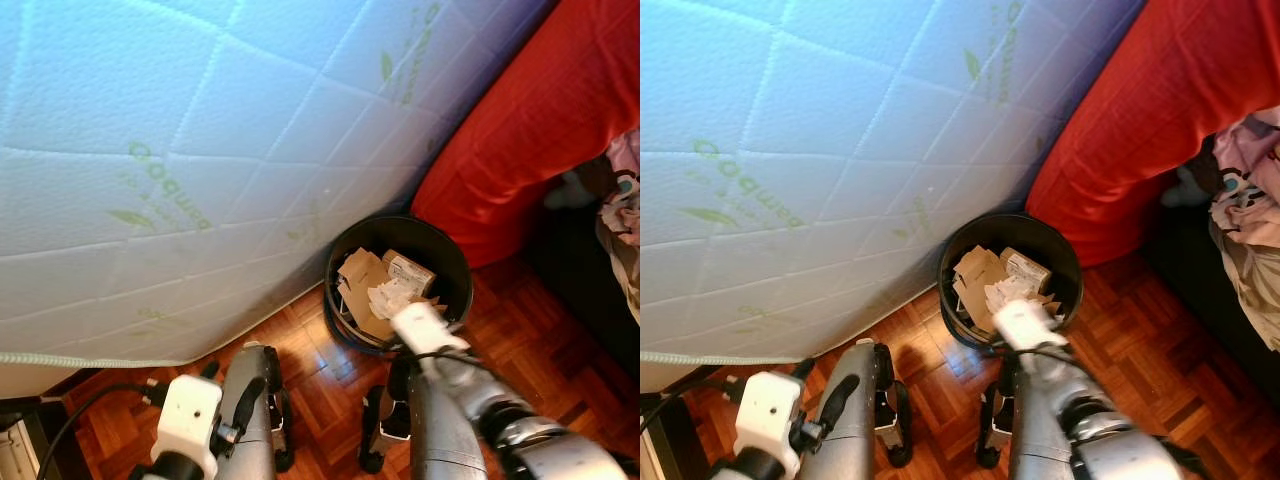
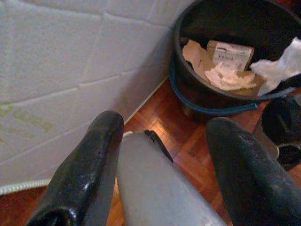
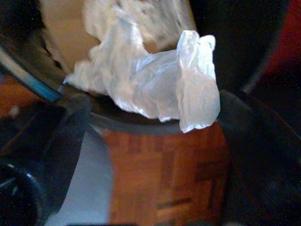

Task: Clean up the room

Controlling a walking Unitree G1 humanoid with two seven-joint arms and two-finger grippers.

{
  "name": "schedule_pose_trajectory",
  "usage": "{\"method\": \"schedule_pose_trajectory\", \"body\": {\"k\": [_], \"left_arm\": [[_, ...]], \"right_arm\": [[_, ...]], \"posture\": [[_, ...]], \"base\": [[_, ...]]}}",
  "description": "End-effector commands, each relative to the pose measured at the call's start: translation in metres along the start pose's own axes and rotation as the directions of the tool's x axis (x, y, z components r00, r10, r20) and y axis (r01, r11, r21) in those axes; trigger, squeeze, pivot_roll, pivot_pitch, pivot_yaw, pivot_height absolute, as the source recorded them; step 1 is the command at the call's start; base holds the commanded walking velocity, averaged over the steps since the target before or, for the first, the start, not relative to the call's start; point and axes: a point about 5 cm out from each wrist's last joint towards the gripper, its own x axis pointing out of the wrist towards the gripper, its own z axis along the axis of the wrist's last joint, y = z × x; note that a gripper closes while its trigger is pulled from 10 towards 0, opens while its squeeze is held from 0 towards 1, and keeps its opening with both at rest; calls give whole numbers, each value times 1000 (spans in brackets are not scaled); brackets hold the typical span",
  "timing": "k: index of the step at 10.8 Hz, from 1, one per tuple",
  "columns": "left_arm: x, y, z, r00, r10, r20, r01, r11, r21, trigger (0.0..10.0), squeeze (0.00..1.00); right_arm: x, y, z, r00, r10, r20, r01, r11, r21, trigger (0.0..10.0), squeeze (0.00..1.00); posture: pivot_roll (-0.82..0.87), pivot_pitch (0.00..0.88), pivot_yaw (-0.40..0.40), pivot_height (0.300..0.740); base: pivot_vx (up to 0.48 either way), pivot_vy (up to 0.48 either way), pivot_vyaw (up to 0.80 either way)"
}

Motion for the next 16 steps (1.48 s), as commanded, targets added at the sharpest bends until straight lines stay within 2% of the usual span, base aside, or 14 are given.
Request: {"method": "schedule_pose_trajectory", "body": {"k": [1,3,5,7,8,11,12,13,15,16], "left_arm": [[-5,-3,-7,999,-4,-52,4,1000,3,10000,0],[-6,-2,-8,998,-1,-57,1,1000,3,10000,0],[-7,-2,-9,998,0,-62,0,1000,2,10000,0],[-7,-1,-10,998,3,-66,-3,1000,3,10000,0],[-7,-1,-10,998,3,-66,-3,1000,4,10000,0],[-9,0,-10,998,5,-68,-4,1000,7,10000,0],[-9,0,-10,998,5,-68,-5,1000,7,10000,0],[-8,0,-10,998,6,-67,-6,1000,8,10000,0],[-8,-1,-10,998,8,-67,-7,1000,7,10000,0],[-7,-1,-10,998,9,-64,-9,1000,7,10000,0]], "right_arm": [[-3,9,-18,998,9,-64,-10,1000,-23,10000,0],[-4,1,-29,993,-40,-107,37,999,-34,10000,0],[-4,3,-31,994,-32,-103,23,996,-84,10000,0],[-6,20,-26,994,86,-74,-95,988,-124,10000,0],[-8,35,-26,979,187,-75,-197,967,-158,10000,0],[-11,53,-12,940,341,1,-336,929,-155,10000,0],[-10,50,-11,948,318,-5,-316,943,-105,10000,0],[-7,38,-17,973,228,-42,-232,965,-126,10000,0],[-5,14,-27,992,92,-89,-97,994,-52,10000,0],[-2,1,-19,999,1,-37,-1,1000,-7,10000,0]], "posture": [[313,510,1,610],[313,510,1,610],[310,514,1,610],[308,515,1,610],[308,517,1,610],[313,520,3,610],[314,520,3,610],[315,519,2,610],[312,515,-1,610],[312,513,0,610]], "base": [[0,0,0],[0,0,0],[0,0,0],[0,0,0],[0,0,0],[0,0,0],[0,0,0],[0,0,0],[0,0,0],[0,0,0]]}}
